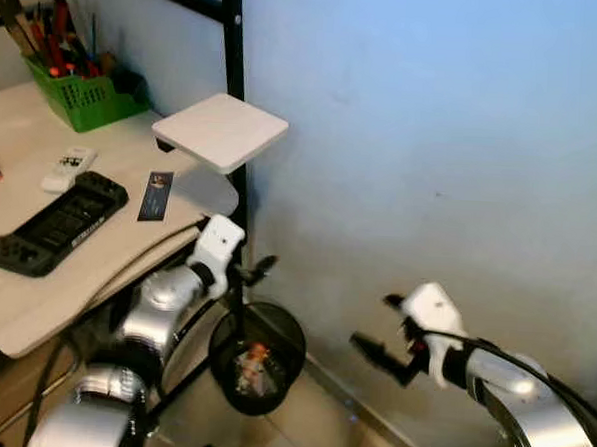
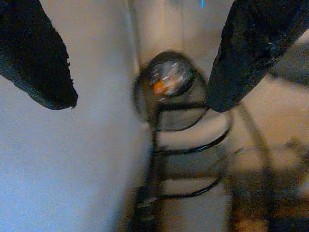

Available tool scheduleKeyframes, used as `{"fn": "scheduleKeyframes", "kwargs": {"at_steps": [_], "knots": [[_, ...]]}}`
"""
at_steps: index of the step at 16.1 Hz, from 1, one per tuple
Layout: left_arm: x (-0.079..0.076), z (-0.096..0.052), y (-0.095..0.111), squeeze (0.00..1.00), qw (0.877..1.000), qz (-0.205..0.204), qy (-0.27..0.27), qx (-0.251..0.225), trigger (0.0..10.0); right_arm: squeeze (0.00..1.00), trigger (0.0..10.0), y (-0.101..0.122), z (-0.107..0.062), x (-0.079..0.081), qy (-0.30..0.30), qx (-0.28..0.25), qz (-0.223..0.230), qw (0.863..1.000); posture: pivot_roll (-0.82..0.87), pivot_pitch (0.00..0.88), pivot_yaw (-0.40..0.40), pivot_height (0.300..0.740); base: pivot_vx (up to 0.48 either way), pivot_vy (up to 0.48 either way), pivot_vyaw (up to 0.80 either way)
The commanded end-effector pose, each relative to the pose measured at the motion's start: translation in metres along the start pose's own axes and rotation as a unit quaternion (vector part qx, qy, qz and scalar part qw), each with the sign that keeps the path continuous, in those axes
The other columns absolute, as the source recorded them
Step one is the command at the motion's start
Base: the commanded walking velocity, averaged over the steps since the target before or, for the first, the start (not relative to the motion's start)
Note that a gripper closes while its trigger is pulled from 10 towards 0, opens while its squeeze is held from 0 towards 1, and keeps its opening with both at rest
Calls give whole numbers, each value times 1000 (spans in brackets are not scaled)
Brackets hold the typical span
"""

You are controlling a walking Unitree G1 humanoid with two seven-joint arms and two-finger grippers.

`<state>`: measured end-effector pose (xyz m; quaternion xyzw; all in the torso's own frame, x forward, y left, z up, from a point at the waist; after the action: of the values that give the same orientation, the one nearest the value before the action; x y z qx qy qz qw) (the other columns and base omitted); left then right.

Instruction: Clean up the room

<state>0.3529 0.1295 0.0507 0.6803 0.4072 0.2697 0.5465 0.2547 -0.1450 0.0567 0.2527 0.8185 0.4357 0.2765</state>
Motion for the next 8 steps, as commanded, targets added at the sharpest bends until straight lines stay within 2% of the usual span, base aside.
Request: {"fn": "scheduleKeyframes", "kwargs": {"at_steps": [1,2,3,4,5,7,8], "knots": [[-8,-2,23,1000,998,12,4,-54,10000,0,10000,4,-6,-5,-41,-17,33,998,-55,0,47,740,0,0,0],[-11,-11,38,557,995,14,41,-95,10000,0,10000,6,-8,-11,-119,-26,38,992,-54,0,63,740,0,0,0],[-12,-14,40,224,994,11,50,-100,10000,0,10000,5,-8,-12,-134,-27,51,989,-55,0,66,740,0,0,0],[-17,-25,40,0,992,-14,73,-102,10000,0,10000,10,-4,-12,-145,-39,53,987,-52,0,77,740,0,0,0],[-24,-34,37,0,992,-23,80,-99,10000,0,10000,15,-3,-11,-154,-52,74,984,-45,0,79,740,0,0,0],[-34,-49,30,0,992,-12,91,-83,10000,0,10000,14,-4,-8,-179,-44,93,979,-28,0,74,740,0,0,0],[-35,-54,28,0,991,-12,103,-79,10000,0,10000,9,-4,-8,-198,-34,122,972,-17,0,75,740,0,0,-800]]}}
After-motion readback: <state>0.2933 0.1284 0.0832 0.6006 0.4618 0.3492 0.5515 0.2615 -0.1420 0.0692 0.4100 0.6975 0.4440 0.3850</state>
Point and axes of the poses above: a point about 5 cm out from each wrist's last joint towards the gripper, its own z axis pointing out of the wrist towards the gripper, its own y axis along the axis of the wrist's last joint, x = y × z, the point moved 4 cm from there along z, pointing out of the wrist towards the gripper, and after that the axes turned 12 degrees about -z, right-handed, at the moved point
